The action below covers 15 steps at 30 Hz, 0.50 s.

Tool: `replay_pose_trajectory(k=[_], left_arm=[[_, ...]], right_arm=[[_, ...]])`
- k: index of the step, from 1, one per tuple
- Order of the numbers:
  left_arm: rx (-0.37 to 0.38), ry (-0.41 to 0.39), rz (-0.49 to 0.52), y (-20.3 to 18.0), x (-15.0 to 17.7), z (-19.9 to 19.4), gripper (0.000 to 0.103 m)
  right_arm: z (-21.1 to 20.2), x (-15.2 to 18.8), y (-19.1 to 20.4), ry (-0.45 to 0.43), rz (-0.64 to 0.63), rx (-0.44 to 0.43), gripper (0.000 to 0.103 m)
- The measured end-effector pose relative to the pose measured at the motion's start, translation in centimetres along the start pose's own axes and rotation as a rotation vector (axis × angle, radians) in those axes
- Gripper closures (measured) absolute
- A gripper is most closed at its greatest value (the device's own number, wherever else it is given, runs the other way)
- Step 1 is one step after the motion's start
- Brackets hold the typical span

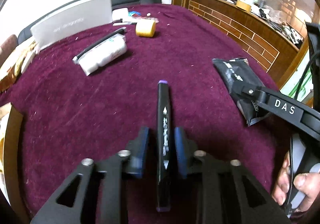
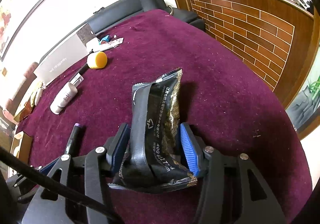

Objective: Organize objects
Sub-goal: 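Grasp the black marker with purple cap using the left gripper, then place the marker in the tray with the left gripper while the right gripper places the snack bag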

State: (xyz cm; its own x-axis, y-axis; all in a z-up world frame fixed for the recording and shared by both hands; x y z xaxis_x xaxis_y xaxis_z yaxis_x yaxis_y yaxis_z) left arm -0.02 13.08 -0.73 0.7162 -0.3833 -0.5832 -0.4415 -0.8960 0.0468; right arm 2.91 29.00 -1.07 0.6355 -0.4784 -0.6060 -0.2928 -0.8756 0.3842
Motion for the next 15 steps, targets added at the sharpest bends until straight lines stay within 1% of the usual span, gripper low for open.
replay_pose_trajectory(k=[1,2,3,4,5,6,7,8,9,10,11,13,15], left_arm=[[-0.004,-0.016,0.014,-0.5,0.0,0.1,0.058],[-0.009,-0.032,0.034,-1.1,0.1,0.2,0.052],[-0.017,-0.038,0.063,-1.8,0.3,0.4,0.040],[-0.047,-0.044,0.086,-2.3,0.2,0.3,0.035],[-0.065,-0.043,0.083,-2.2,0.1,0.3,0.033],[-0.048,-0.036,0.067,-1.9,0.1,0.5,0.033],[-0.016,-0.028,0.045,-1.4,0.1,0.5,0.036],[-0.019,-0.027,0.053,-1.1,0.1,0.4,0.041],[-0.032,-0.027,0.060,-0.8,0.2,0.1,0.059],[-0.033,-0.022,0.054,-0.5,0.3,-0.2,0.085],[-0.038,-0.008,0.046,0.1,0.4,-0.4,0.091],[-0.019,0.008,0.023,1.1,0.8,-0.8,0.092],[-0.019,0.001,-0.006,2.4,1.6,-1.7,0.092]], right_arm=[[0.0,0.0,0.1,-0.001,-0.004,0.000,0.049],[0.0,0.0,0.1,-0.002,-0.006,0.001,0.048],[0.1,0.0,0.2,-0.002,-0.010,0.000,0.046],[0.1,0.0,0.3,-0.001,-0.015,-0.004,0.042],[0.2,0.0,0.4,0.001,-0.022,-0.008,0.040],[0.2,0.0,0.6,0.003,-0.027,-0.011,0.037],[0.3,0.0,0.7,0.005,-0.033,-0.012,0.035],[0.3,0.0,0.7,0.005,-0.034,-0.012,0.035],[0.3,0.0,0.7,0.004,-0.032,-0.014,0.035],[0.3,0.0,0.6,0.002,-0.029,-0.017,0.035],[0.2,0.0,0.6,0.001,-0.026,-0.020,0.035],[0.2,0.1,0.6,0.001,-0.027,-0.018,0.035],[0.3,0.0,0.7,0.001,-0.030,-0.014,0.035]])
Point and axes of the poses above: each gripper's, at about its wrist camera, not at the fingertips, and z roughly the way its jaws point, y to its left, x to its underside, the point moved 2 cm from there along z, roughly the way its jaws point, and after that the axes turned 6 degrees about -x, right-handed, at the moved point
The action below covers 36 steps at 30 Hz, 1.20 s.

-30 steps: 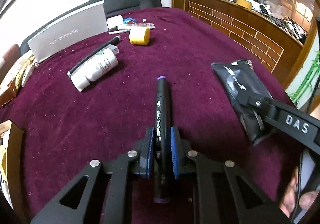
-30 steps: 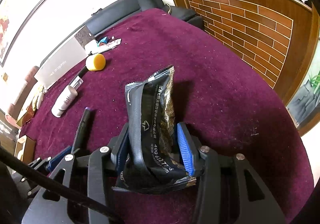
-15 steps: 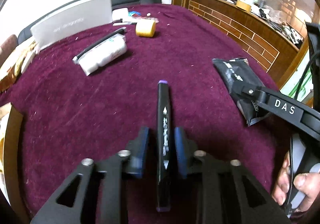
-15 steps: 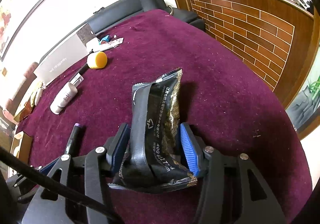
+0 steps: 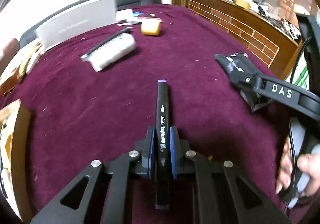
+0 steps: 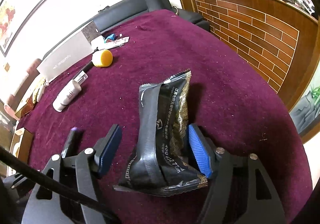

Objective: Organize objects
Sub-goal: 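Place the marker in the tray with the left gripper while the right gripper places the snack bag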

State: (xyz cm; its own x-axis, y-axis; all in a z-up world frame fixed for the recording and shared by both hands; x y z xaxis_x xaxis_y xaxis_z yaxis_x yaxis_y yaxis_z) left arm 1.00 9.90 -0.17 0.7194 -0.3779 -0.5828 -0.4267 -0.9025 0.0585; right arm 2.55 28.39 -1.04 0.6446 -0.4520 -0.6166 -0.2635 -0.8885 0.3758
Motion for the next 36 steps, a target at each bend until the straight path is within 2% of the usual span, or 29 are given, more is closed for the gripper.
replay_pose_trajectory(k=[5,9,11,12,13,17,22,27,36], left_arm=[[0.027,-0.042,-0.109,4.5,2.1,-3.7,0.092],[0.036,-0.081,-0.191,8.2,4.3,-7.3,0.092],[0.036,-0.097,-0.226,9.9,5.1,-8.7,0.091],[0.027,-0.107,-0.240,10.6,5.6,-9.4,0.091],[0.015,-0.122,-0.254,11.4,6.2,-10.2,0.091],[-0.049,-0.167,-0.288,14.6,8.6,-12.9,0.091],[-0.102,-0.188,-0.356,18.5,11.7,-14.8,0.091],[-0.137,-0.212,-0.422,21.9,14.1,-15.9,0.091],[-0.158,-0.246,-0.504,25.7,16.6,-17.4,0.091]], right_arm=[[0.1,-0.1,0.1,0.003,-0.005,0.009,0.035],[0.4,-0.1,0.9,0.026,-0.049,0.069,0.035],[0.9,0.0,1.9,0.050,-0.105,0.169,0.047],[1.2,0.1,2.4,0.061,-0.135,0.224,0.049],[1.4,0.1,2.8,0.067,-0.163,0.252,0.055],[1.2,0.2,3.6,0.074,-0.197,0.278,0.060],[0.2,0.9,3.9,0.100,-0.162,0.218,0.063],[-1.5,2.5,6.3,0.104,-0.174,0.142,0.063],[-5.2,4.1,15.1,0.086,-0.244,-0.099,0.064]])
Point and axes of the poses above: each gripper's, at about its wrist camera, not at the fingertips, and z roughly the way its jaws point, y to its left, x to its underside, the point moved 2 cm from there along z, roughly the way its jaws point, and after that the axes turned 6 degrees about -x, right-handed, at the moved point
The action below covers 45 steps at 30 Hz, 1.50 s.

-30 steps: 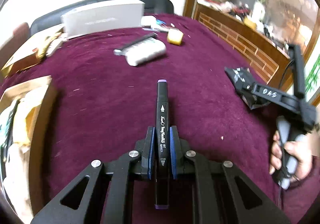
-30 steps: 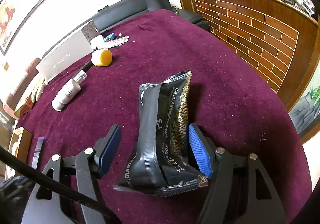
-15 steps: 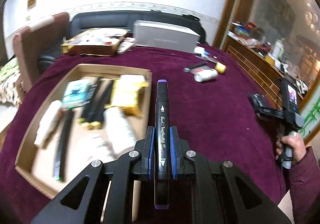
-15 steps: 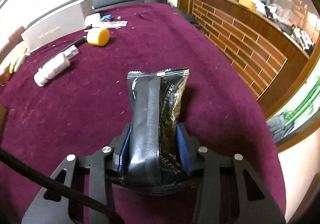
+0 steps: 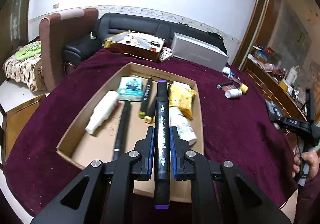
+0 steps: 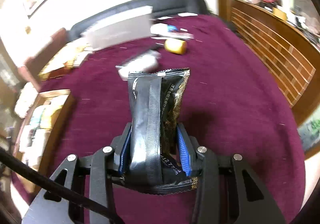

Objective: Organize objects
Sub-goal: 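Place the marker in the tray with the left gripper while the right gripper places the snack bag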

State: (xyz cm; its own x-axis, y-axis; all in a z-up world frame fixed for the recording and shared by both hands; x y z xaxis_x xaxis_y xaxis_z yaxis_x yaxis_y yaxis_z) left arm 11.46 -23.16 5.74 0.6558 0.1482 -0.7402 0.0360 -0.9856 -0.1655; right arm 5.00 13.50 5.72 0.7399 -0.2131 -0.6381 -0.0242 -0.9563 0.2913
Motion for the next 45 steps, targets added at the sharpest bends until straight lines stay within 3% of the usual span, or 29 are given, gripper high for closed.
replay_pose_trajectory(k=[10,22,29,36,43,45], left_arm=[[-0.021,0.021,-0.059,3.2,0.5,1.0,0.091],[-0.048,0.088,-0.068,5.5,0.4,3.5,0.091],[-0.056,0.118,-0.075,7.1,0.3,4.7,0.091],[-0.025,0.129,-0.088,7.6,0.2,5.1,0.091],[-0.029,0.070,-0.139,8.3,-0.5,3.2,0.089],[-0.043,0.048,-0.142,8.4,-0.8,2.5,0.083]], right_arm=[[0.9,1.2,13.2,0.100,-0.136,-0.291,0.063],[5.8,6.2,25.0,0.318,-0.243,-0.486,0.063],[8.3,9.0,28.8,0.406,-0.282,-0.511,0.063],[9.7,9.9,29.7,0.437,-0.283,-0.487,0.062],[10.3,10.3,29.8,0.453,-0.278,-0.465,0.062],[10.4,10.5,30.0,0.456,-0.279,-0.464,0.062]])
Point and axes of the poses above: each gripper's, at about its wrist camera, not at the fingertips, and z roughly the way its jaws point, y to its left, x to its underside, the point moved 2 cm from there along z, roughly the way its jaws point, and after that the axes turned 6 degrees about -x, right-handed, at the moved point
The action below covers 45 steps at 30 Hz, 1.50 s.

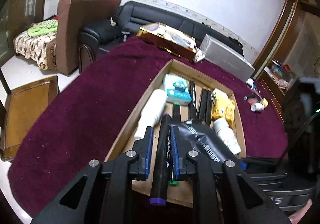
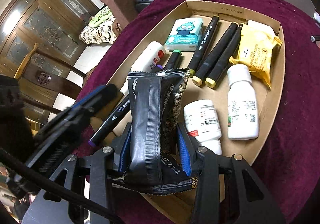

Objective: Organize objects
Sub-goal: 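Place the marker in the tray with the left gripper while the right gripper places the snack bag, then open both grippers and lift them away from the tray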

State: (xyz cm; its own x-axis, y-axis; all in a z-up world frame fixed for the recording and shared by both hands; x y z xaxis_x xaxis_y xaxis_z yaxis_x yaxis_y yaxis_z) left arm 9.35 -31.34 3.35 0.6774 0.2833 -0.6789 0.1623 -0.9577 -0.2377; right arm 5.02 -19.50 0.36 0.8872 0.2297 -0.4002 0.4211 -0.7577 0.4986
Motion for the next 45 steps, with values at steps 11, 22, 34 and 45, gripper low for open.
replay_pose_trajectory(k=[11,22,34,45], left_arm=[[-0.161,-0.141,0.036,0.0,-1.3,-3.6,0.052],[-0.223,-0.172,0.061,-0.4,-1.3,-4.5,0.045],[-0.230,-0.180,0.120,-2.8,-1.0,-5.9,0.044],[-0.036,-0.139,0.177,-9.0,-1.7,-7.6,0.044]], right_arm=[[0.9,0.3,0.7,0.012,-0.020,0.041,0.062],[0.3,0.9,0.9,-0.010,-0.035,0.062,0.055],[-3.4,1.1,-0.2,-0.087,-0.009,0.042,0.052],[-17.3,-0.4,-8.0,-0.311,0.064,0.216,0.052]])
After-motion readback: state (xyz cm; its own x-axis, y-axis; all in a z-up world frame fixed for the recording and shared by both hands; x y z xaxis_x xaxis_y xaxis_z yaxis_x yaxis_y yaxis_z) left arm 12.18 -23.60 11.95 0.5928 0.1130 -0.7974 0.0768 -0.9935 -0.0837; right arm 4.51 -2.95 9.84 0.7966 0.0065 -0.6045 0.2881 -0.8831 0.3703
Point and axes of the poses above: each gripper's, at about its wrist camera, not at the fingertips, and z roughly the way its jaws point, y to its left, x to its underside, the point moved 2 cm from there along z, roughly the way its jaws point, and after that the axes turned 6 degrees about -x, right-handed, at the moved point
